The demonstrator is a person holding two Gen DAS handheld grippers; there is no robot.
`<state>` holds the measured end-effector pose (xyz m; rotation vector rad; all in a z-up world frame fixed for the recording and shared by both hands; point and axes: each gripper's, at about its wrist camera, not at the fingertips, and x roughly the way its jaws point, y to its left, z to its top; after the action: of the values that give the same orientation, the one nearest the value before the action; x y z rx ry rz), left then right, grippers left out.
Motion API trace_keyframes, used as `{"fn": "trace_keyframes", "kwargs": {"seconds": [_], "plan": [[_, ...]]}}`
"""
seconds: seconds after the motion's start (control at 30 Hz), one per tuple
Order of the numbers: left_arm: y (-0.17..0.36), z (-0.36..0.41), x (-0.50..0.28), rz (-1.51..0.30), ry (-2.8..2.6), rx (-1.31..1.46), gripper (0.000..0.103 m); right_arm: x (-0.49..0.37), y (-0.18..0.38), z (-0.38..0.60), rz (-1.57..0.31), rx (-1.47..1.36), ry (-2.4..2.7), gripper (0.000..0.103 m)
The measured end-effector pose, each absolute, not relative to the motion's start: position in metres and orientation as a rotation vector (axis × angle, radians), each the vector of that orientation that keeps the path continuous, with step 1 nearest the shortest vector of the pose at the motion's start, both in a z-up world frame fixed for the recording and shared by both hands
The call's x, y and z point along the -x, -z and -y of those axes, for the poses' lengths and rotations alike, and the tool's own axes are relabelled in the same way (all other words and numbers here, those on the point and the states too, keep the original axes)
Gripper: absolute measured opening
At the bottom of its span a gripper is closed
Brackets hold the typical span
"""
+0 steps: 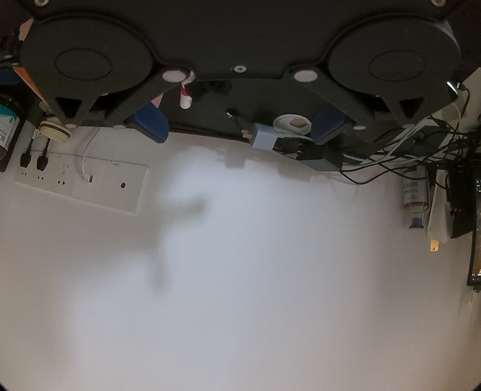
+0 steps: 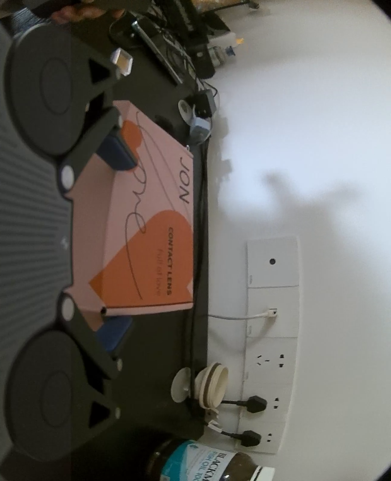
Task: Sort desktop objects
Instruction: 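Press the lid's front flap toward the box with the right tool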
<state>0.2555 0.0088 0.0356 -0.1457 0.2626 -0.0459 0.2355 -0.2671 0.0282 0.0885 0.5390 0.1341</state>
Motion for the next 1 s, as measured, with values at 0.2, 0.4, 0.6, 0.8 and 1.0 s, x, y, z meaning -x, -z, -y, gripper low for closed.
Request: {"fn": "trace_keyframes", "kwargs": {"seconds": [0.2, 0.4, 0.6, 0.8, 1.0], "plan": [[-0.034, -0.016, -0.259, -0.275, 0.017, 0.175, 0.103, -0.226, -0.034, 0.248, -0.504, 0.012, -0.071, 0.102], [-0.035, -0.024, -0.258, -0.263, -0.011, 0.205, 0.103, -0.222, -0.035, 0.201, -0.432, 0.195, -0.092, 0.102], [-0.036, -0.027, -0.259, -0.267, -0.015, 0.213, 0.103, -0.246, -0.035, 0.173, -0.439, 0.208, -0.127, 0.102], [-0.038, -0.022, -0.256, -0.258, -0.002, 0.195, 0.103, -0.253, -0.028, 0.166, -0.471, 0.215, -0.149, 0.102], [-0.038, -0.019, -0.256, -0.260, 0.004, 0.179, 0.103, -0.252, -0.029, 0.189, -0.511, 0.153, -0.089, 0.102]]}}
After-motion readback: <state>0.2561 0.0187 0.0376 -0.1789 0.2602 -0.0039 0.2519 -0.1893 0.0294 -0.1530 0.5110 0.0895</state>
